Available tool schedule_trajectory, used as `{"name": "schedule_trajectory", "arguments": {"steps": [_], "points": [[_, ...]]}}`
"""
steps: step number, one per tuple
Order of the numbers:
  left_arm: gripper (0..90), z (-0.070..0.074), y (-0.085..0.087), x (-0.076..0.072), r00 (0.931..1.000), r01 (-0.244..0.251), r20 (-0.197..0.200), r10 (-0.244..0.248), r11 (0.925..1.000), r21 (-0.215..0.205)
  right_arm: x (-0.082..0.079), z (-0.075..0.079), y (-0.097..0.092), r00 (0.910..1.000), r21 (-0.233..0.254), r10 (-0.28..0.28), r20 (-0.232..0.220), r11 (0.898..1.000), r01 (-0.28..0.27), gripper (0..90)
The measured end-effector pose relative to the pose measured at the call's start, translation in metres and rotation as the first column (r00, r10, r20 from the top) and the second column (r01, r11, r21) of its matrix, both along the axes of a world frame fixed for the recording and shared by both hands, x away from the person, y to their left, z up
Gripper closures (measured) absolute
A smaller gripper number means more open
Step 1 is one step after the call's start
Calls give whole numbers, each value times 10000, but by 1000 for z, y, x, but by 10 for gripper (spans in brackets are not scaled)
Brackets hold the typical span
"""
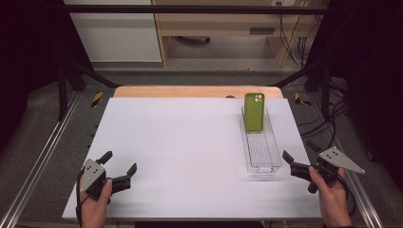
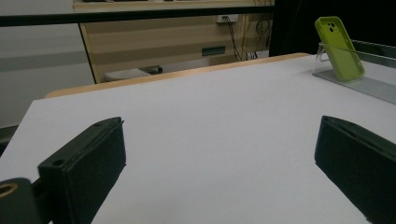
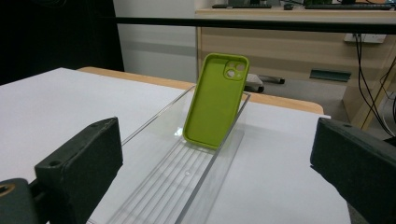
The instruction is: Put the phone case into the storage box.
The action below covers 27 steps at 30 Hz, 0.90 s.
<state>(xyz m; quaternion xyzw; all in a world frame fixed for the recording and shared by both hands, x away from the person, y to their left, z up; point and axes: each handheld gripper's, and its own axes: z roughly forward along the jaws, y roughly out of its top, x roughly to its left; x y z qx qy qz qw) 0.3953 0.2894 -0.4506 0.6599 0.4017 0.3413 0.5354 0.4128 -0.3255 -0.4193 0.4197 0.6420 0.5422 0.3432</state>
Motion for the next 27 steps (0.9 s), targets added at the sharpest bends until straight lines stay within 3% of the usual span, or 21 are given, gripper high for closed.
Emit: {"name": "schedule_trajectory", "arguments": {"steps": [10,27], "points": [[16,1,3,-7,10000,56,57,-56,10000,-30,-3,-11,3,9999,49,134,98,9999,-134,31],[16,0,3,-7,9999,102,57,-102,9999,-15,-7,-24,15,9976,32,648,237,9979,-649,28]]}}
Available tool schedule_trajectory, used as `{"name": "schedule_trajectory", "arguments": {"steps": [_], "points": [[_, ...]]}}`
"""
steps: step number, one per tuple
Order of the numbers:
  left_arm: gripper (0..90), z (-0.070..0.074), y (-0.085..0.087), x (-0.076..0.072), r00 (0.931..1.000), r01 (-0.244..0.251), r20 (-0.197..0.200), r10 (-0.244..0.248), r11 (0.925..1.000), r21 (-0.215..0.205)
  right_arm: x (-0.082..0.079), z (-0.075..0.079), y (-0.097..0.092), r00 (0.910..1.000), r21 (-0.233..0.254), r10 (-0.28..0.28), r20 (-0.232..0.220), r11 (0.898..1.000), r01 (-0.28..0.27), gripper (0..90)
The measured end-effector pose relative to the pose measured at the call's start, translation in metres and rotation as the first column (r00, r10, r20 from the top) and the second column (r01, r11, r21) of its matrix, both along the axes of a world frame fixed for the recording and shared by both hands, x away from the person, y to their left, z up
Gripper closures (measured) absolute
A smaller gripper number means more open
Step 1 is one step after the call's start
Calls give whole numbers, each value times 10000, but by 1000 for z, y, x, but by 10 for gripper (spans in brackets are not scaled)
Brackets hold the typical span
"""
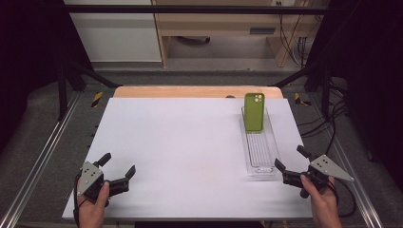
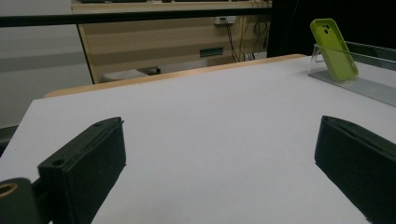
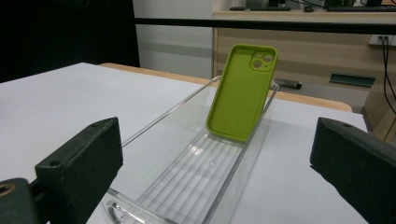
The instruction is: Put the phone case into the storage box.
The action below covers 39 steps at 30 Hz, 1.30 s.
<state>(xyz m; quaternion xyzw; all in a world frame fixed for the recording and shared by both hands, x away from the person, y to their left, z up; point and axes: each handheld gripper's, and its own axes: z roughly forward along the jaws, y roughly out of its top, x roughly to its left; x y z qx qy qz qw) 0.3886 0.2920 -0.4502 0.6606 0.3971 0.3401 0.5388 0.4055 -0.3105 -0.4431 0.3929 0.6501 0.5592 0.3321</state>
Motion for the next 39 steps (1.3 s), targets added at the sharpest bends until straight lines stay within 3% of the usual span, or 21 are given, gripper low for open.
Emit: {"name": "schedule_trajectory", "arguments": {"steps": [7,24,28,36,39], "points": [[16,0,0,0,10000,5,0,-5,10000,-9,-3,-4,6,9988,31,463,163,9989,-463,24],[16,0,1,-1,9999,137,60,-137,9999,5,-4,-16,14,9966,82,804,182,9967,-805,25],[16,1,0,-2,9993,348,127,-348,9994,39,-5,-20,18,9959,143,904,106,9958,-905,25],[21,-1,2,-5,9951,977,166,-972,9947,-334,-5,-28,21,9947,129,1024,96,9946,-1026,26],[21,-2,2,-9,9940,1083,170,-1077,9935,-348,-5,-32,19,9949,-58,1005,111,9949,-1004,29]]}}
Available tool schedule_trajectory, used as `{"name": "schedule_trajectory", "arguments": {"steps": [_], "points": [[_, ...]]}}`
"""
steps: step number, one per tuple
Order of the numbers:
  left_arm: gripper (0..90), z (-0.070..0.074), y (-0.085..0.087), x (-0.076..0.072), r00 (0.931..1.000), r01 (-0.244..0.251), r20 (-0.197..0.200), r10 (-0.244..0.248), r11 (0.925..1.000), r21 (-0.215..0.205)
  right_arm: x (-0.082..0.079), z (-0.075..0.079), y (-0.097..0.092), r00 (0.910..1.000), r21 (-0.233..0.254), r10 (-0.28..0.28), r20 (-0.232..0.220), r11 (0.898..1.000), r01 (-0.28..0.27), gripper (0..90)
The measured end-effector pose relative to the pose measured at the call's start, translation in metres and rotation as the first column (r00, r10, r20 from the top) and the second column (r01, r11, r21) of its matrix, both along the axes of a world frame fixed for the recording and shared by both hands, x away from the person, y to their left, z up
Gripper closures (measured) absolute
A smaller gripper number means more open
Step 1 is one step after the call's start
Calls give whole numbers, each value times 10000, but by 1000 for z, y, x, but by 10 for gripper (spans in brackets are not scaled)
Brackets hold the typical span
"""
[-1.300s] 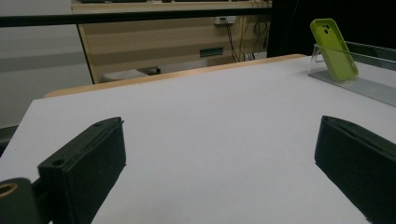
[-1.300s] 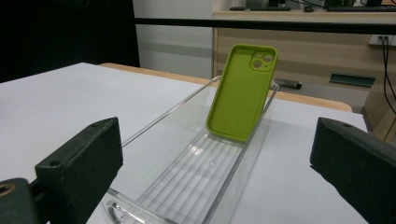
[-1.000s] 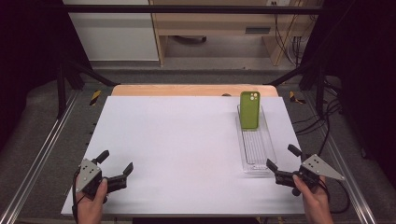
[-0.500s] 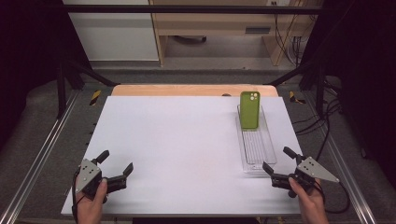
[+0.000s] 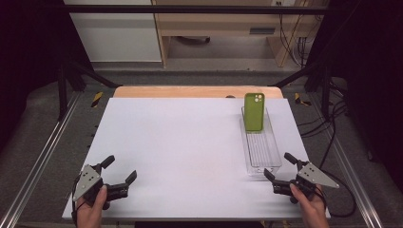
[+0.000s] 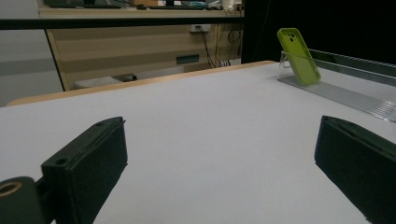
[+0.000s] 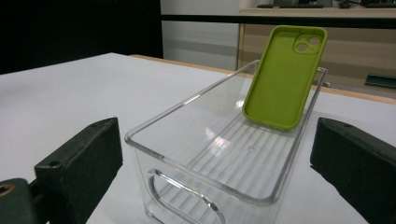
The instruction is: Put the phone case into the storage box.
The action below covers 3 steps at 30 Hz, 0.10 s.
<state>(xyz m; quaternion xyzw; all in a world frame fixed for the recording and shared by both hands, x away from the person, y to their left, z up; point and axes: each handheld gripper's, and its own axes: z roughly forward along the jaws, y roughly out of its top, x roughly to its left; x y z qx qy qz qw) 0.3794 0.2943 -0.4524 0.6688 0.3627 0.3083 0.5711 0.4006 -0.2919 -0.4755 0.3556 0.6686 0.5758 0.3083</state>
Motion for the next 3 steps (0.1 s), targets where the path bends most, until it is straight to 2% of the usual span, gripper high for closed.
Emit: {"name": "schedule_trajectory", "arguments": {"steps": [3], "points": [[20,0,1,0,10000,-78,40,78,9999,-111,-1,-3,-2,9999,-298,-16,-120,9996,12,30]]}}
